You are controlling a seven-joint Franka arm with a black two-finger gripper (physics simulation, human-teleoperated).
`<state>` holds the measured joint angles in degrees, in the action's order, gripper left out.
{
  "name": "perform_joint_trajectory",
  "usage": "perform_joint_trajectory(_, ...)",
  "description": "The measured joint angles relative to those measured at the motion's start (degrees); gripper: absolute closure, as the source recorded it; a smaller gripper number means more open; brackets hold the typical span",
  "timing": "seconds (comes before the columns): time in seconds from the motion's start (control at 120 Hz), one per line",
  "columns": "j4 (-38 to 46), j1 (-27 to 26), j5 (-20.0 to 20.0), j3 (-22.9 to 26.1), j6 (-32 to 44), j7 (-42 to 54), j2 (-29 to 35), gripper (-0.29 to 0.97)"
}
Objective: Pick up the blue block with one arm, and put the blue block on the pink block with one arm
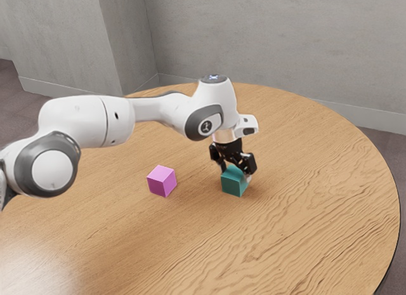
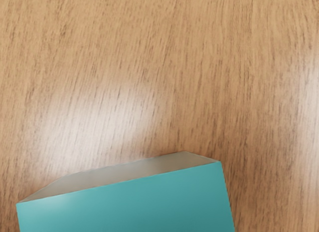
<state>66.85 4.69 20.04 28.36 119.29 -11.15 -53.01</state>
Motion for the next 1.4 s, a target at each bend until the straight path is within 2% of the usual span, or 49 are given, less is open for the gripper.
perform_joint_trajectory(0.375, -0.1, -0.1, -0.1, -0.2, -2.1, -2.1, -0.1, 0.0)
perform_joint_trajectory(1.4, -2.0, -0.4, 0.1, -0.2, -1.9, -7.4, -2.1, 0.0)
